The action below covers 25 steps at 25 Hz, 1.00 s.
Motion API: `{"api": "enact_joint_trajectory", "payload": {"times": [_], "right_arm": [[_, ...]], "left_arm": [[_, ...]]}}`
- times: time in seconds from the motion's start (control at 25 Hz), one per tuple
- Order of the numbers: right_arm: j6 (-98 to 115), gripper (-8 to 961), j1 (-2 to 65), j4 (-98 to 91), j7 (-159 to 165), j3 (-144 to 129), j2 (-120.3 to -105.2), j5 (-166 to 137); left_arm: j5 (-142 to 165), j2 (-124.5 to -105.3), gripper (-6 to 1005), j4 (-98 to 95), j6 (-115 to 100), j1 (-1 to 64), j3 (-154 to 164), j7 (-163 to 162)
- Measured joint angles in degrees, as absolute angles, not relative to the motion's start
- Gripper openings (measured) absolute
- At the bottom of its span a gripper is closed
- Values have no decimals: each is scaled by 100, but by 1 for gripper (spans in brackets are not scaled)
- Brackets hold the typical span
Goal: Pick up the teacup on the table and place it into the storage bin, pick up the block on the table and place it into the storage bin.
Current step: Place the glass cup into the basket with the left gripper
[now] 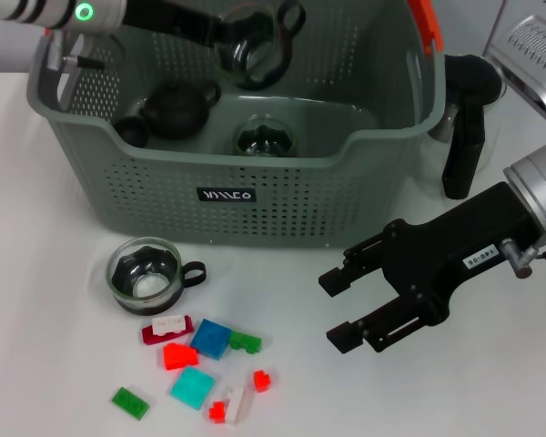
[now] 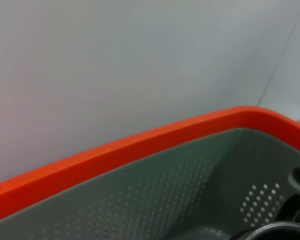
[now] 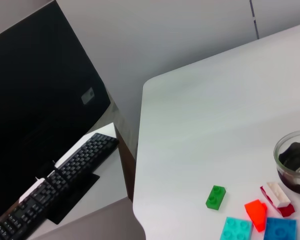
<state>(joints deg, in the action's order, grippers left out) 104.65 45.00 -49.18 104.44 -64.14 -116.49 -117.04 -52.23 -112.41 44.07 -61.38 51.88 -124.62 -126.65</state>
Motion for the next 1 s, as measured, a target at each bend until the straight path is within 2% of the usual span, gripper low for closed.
{"api": "enact_joint_trajectory", "payload": {"times": [0.32,1.0], "right_arm": [[10440,764,4462,-4912,10383,-6411,-11674,-11760],[10376,765,4431,-4828,10308,-6378,-11672,-11769]], "left_arm": [[-4771,-11484,48,4444,-5918,5285,-12408,-12662],[-4375,-11775,49,4411,-5481,5367,-11883,-12649]]}}
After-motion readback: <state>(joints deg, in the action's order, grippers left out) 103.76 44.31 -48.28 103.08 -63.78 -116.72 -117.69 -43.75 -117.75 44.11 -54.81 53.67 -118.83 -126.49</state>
